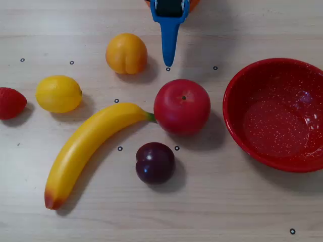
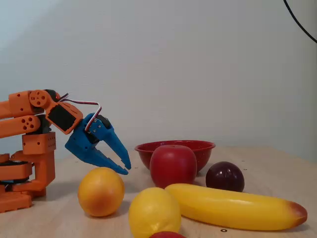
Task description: Put the lemon in the red bowl.
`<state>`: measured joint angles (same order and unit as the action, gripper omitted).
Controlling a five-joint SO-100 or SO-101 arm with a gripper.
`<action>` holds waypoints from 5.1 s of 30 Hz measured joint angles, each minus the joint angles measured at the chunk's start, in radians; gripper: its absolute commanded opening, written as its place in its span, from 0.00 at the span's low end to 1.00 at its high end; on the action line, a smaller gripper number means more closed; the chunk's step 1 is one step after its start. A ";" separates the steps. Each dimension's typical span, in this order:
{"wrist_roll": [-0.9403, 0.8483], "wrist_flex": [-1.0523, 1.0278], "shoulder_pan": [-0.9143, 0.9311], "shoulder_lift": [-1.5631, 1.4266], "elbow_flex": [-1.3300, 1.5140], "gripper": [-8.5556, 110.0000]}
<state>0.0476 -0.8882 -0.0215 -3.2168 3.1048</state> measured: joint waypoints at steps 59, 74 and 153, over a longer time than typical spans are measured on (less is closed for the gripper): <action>0.078 -0.738 -0.307 1.477 -1.571 0.07; 0.242 -0.879 -0.451 1.882 -2.089 0.10; 0.801 -0.877 -0.723 2.408 -2.284 0.64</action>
<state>0.8483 -1.7656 -0.7440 -0.8084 0.8207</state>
